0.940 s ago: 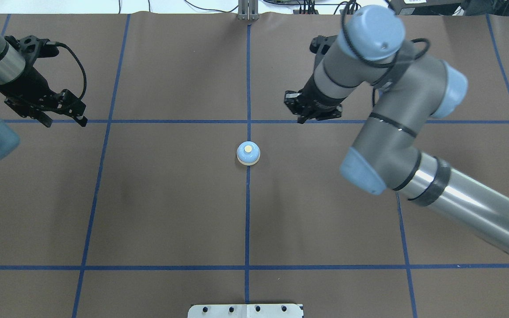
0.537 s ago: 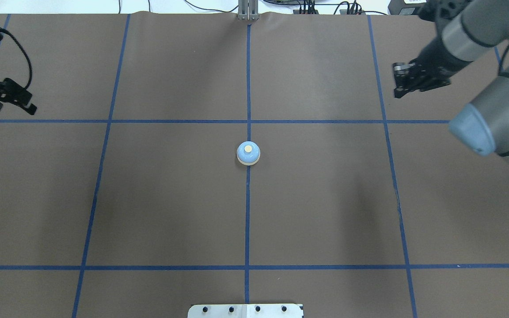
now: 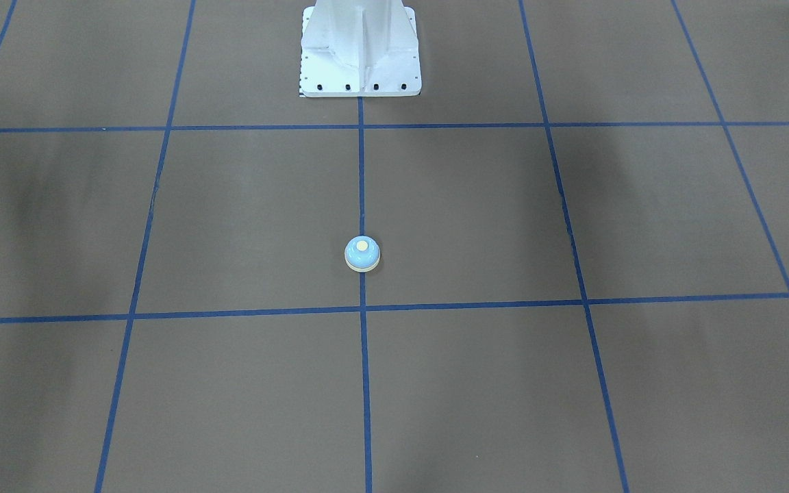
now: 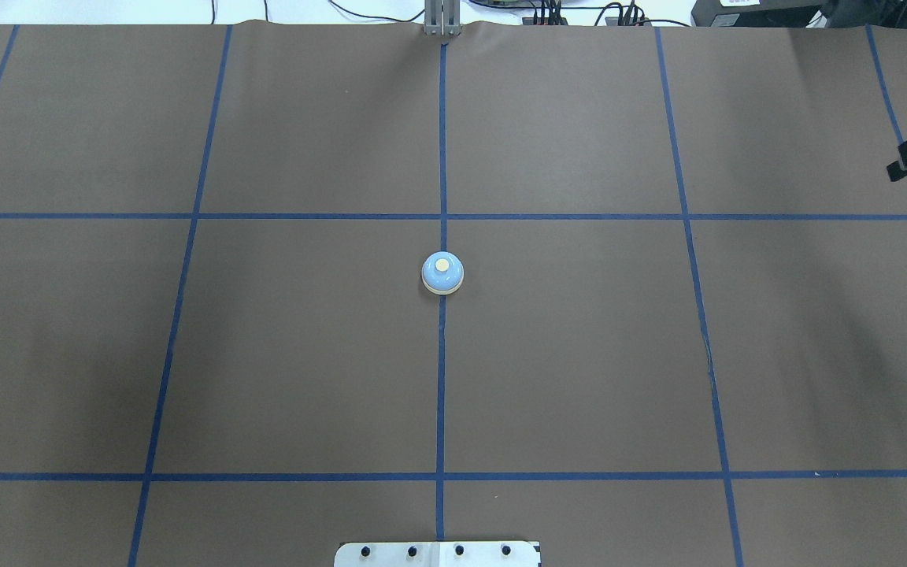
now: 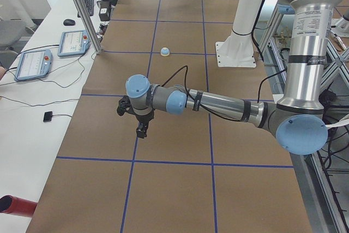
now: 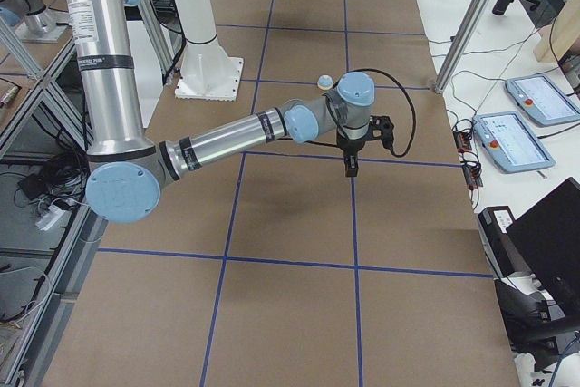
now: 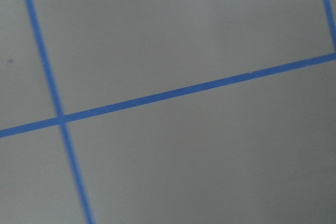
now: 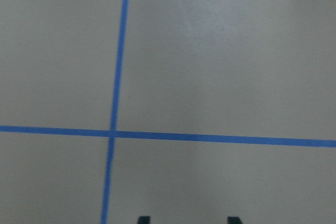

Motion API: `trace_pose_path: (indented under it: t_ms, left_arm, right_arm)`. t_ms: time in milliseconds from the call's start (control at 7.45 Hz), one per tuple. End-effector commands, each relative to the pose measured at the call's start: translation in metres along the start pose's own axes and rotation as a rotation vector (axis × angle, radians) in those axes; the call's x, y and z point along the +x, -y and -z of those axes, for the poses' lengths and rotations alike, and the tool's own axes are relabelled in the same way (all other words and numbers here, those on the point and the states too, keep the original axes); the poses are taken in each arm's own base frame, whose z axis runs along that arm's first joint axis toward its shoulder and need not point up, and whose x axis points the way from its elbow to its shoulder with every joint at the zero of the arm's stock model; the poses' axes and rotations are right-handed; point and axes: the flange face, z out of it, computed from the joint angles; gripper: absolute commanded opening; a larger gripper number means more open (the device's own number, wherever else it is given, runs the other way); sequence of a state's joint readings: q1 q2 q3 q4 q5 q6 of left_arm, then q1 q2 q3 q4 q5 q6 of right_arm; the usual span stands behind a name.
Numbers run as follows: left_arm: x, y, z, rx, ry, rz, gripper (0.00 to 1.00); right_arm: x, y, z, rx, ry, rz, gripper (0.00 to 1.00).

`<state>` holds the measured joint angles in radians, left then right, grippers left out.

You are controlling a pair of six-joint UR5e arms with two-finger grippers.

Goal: Place and press bell with both arms

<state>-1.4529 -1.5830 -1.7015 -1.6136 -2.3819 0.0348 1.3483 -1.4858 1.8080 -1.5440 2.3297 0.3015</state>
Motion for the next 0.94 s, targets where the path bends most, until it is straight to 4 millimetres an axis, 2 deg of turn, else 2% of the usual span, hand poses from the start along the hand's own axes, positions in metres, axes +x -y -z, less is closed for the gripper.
trace_pose_path:
  t_ms: [0,134,537,805]
  left_arm:
    - [-0.05,-0.042,0.007,0.001,0.047,0.001,0.99]
    - [-0.055,-0.047,0.004,-0.007,0.051,0.013,0.99]
    - [-0.057,-0.048,0.005,-0.009,0.066,0.022,0.99]
    - [-0.057,-0.048,0.004,-0.01,0.066,0.028,0.99]
  right_arm:
    - [0.074,-0.017,0.021,-0.046,-0.04,0.076,1.0]
    - [0.102,-0.024,0.02,-0.057,-0.044,0.076,1.0]
    - [0.123,-0.044,0.009,-0.08,-0.028,0.064,1.0]
    - [0.126,-0.046,0.011,-0.076,-0.023,0.055,1.0]
